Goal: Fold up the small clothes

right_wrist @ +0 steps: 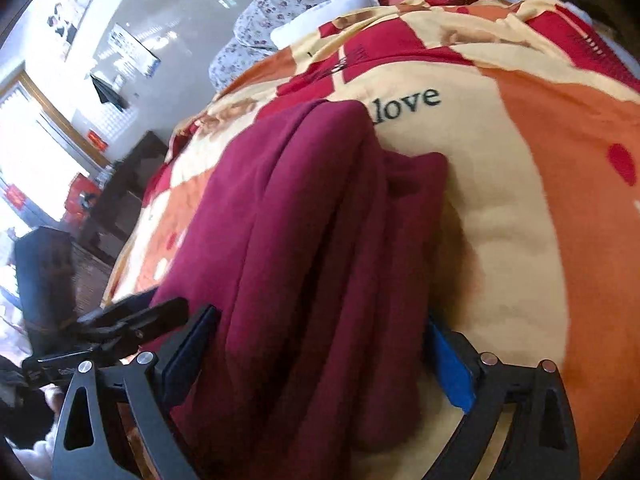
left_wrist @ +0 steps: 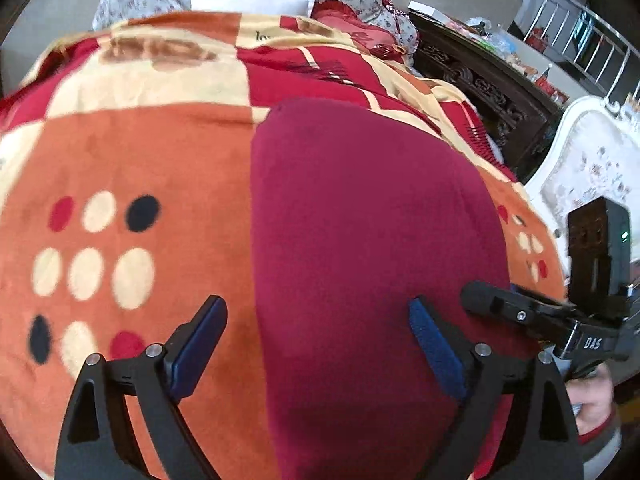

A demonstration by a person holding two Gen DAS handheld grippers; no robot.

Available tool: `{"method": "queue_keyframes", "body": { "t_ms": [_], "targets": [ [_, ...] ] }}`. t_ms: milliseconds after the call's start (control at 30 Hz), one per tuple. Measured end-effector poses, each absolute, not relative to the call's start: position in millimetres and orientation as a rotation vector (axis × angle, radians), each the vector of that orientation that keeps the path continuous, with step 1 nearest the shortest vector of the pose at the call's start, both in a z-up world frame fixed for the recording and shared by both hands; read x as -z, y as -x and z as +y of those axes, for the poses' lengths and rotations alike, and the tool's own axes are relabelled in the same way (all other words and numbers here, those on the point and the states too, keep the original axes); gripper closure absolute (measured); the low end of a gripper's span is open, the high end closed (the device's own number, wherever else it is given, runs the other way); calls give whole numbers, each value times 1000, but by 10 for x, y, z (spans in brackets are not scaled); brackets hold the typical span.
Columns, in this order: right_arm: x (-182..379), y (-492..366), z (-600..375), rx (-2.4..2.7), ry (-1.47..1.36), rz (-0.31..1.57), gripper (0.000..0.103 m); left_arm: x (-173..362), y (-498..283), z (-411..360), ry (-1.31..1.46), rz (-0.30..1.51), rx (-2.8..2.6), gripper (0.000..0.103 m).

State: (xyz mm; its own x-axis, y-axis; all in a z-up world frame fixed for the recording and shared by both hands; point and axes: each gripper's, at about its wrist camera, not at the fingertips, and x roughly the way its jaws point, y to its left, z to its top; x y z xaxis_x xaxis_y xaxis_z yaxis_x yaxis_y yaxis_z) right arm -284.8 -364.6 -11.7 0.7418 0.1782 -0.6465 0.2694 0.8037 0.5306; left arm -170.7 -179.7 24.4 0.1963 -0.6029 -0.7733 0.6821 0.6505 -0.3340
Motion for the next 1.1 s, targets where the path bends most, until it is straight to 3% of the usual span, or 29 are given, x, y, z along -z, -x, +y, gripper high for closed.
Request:
{"method": "queue_keyframes", "body": {
  "t_ms": [67, 100, 167, 233, 300, 567, 767, 800, 967, 1067, 1100],
  "targets": [
    [124, 2815, -3649, 37, -668, 728, 4, -207, 1667, -1805, -66, 1070, 940, 17],
    [105, 2801, -3624, 31, -660, 724, 11, -207, 1658, -1814, -54, 1082, 986, 31],
    [29, 2814, -3563, 39, -645, 698, 20, -249, 1666, -1801, -70, 1065, 995, 39],
    [-59, 2824, -3511, 42, -630, 678, 29, -318, 1682, -1758, -84, 1055, 1004, 55],
    [-199, 2825, -3433, 28, -616, 652, 30, -453, 1671, -1668, -70, 1056, 1014, 62],
    [-510, 2244, -2931, -116, -585, 635, 31, -978, 1481, -1086, -115, 940, 844, 63],
    [-309, 1681, -2860, 32, -543, 758, 30, -430, 1024, -795, -42, 1111, 670, 59],
    [-343, 1723, -2888, 68, -533, 751, 30, -401, 998, -750, -27, 1105, 660, 55],
    [-719, 1943, -2647, 4, -333, 701, 30, -533, 1046, -805, -54, 1035, 637, 51],
    [-727, 1829, -2277, -64, -191, 738, 47, -522, 1106, -898, -121, 1003, 604, 45],
    [-665, 1770, -2232, -56, -156, 765, 59, -494, 1121, -923, -140, 992, 591, 44]
  ]
}}
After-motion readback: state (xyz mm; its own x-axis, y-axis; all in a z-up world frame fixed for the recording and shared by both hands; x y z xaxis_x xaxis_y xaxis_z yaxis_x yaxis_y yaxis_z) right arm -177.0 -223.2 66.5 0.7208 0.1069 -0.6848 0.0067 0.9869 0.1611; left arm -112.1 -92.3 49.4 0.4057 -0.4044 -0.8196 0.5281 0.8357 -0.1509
